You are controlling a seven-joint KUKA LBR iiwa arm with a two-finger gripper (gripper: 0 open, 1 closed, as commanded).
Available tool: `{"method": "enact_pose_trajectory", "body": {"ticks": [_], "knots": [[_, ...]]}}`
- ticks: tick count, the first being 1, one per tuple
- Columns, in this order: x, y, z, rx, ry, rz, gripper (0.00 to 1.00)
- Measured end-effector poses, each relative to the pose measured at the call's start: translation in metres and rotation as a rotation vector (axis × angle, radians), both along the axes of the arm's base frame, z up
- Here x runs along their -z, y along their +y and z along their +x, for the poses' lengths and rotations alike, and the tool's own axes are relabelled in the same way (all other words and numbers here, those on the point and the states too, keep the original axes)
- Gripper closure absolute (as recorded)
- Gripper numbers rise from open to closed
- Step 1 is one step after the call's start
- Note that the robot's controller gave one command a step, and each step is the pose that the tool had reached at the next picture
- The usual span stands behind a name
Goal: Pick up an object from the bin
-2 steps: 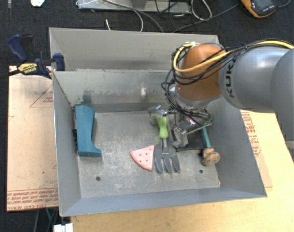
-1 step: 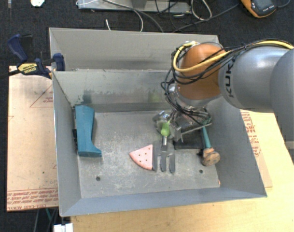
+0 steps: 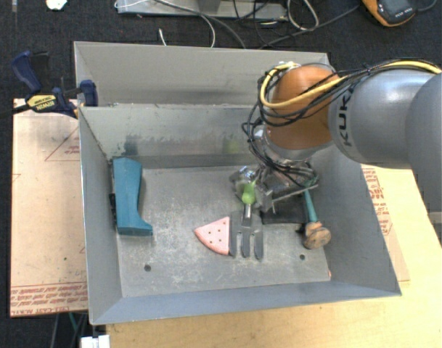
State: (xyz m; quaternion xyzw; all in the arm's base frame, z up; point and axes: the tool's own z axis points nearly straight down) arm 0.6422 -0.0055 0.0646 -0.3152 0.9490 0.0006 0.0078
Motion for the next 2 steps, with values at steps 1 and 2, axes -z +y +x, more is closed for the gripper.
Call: {"method": "enact_pose_trajectory", "body": {"ticks": [1,2], "knots": [[-0.029,0.001,-0.003,0.0,0.006,0.001,1.0],[-0.066,0.001,0.0,0.001,-0.005,0.0,1.0]]}}
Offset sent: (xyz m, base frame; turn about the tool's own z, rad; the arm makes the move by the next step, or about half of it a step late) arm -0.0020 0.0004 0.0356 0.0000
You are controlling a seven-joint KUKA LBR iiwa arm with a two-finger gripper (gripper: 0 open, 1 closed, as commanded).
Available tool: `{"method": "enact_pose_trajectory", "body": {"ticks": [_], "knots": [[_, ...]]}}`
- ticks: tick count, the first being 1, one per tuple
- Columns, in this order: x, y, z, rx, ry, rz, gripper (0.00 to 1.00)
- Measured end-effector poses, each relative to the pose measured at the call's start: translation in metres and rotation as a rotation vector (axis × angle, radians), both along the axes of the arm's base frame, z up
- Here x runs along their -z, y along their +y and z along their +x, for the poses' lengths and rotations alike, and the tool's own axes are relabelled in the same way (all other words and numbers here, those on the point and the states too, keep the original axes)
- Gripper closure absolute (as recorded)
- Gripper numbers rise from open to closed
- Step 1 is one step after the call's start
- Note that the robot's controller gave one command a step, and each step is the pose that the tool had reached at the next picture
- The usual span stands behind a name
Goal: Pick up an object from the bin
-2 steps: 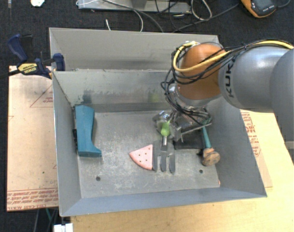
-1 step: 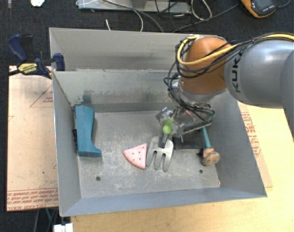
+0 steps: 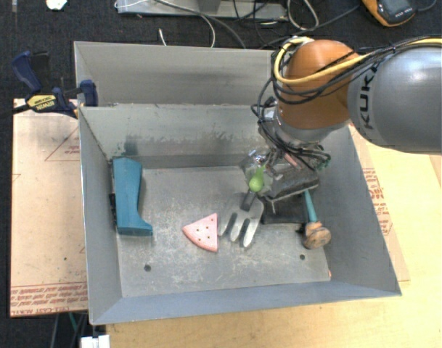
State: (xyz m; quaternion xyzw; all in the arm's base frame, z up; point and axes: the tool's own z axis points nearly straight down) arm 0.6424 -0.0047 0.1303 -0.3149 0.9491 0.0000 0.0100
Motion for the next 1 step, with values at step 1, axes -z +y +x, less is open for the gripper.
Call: {"method": "enact_pose_trajectory", "body": {"ticks": [1], "knots": [[-0.0524,0.0006,-0.0016,0.001,0.007,0.001,1.0]]}}
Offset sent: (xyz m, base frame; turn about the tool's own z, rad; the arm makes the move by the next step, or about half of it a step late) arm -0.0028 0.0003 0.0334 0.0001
